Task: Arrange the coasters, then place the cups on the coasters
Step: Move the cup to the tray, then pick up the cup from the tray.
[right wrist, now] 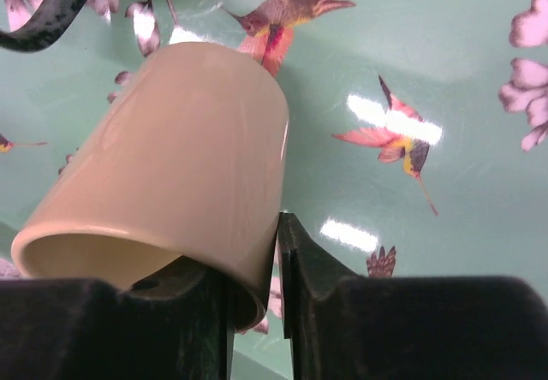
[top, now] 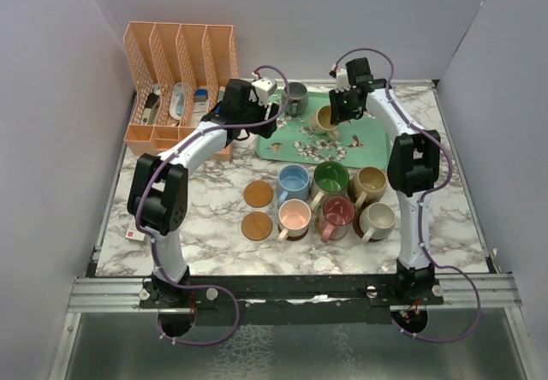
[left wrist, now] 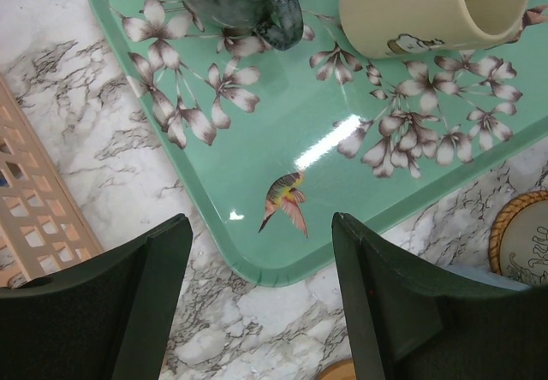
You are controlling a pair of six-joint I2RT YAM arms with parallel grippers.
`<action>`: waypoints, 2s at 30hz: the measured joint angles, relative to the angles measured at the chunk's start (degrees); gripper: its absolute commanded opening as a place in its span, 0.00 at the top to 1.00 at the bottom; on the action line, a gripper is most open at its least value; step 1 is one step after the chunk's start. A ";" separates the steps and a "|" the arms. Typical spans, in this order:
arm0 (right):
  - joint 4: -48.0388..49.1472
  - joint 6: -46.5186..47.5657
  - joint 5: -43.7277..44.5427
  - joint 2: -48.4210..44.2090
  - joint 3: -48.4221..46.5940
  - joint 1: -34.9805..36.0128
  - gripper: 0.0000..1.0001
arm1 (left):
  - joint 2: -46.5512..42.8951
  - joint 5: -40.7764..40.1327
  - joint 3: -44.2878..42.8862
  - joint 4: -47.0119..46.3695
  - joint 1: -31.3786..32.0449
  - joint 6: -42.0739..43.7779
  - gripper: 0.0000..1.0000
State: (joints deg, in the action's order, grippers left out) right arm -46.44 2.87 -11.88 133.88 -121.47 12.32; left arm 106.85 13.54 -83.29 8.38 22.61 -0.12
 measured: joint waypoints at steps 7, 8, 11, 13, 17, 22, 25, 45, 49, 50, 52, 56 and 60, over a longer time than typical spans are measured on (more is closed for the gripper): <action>-0.17 -0.50 -0.92 -4.94 6.67 0.00 0.84 | 0.00 0.66 0.61 -0.15 0.00 -0.02 0.30; -0.85 -0.55 -1.03 -6.29 8.87 0.00 0.84 | 0.00 0.68 0.66 -0.15 0.00 0.00 0.30; -0.46 -0.85 -1.25 -9.25 13.66 0.00 0.83 | 0.00 0.94 0.70 -0.15 0.00 -0.02 0.30; -0.52 -0.98 -1.25 -11.26 16.33 0.00 0.80 | 0.00 1.14 0.70 -0.15 0.00 -0.04 0.30; -0.55 -1.11 -0.79 -14.01 19.39 0.00 0.74 | 0.00 1.51 0.70 -0.15 0.00 -0.20 0.30; 0.04 -1.11 0.63 -14.99 19.98 0.00 0.66 | -0.02 1.75 0.70 -0.15 0.00 -0.28 0.30; 0.20 -1.09 1.77 -15.56 19.98 0.00 0.63 | -0.02 1.92 0.72 -0.15 0.00 -0.39 0.30; -0.24 18.86 -0.04 -16.24 15.41 -0.33 0.53 | -1.64 2.16 1.46 -0.22 0.00 -0.11 0.30; -1.55 23.69 -1.92 -14.51 11.72 -0.33 0.52 | -1.64 2.14 1.57 -0.46 0.00 0.26 0.30; -1.86 24.61 -2.51 -13.88 10.58 -0.33 0.52 | -1.70 2.14 1.81 -0.68 0.00 0.44 0.30; -2.84 26.45 -3.69 -12.20 7.54 -0.33 0.51 | -1.88 2.10 2.40 -1.05 0.00 0.72 0.30; -5.20 29.88 -5.81 -8.66 2.64 -0.33 0.51 | -2.67 1.86 3.82 -1.68 0.00 1.38 0.29; -8.17 33.31 -7.17 -6.32 1.20 -0.31 0.50 | -3.80 1.36 4.87 -2.75 0.00 2.23 0.29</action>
State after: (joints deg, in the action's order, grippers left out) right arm -54.61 36.18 -19.05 127.57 -120.27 12.01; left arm 103.04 14.90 -78.41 5.63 22.61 2.11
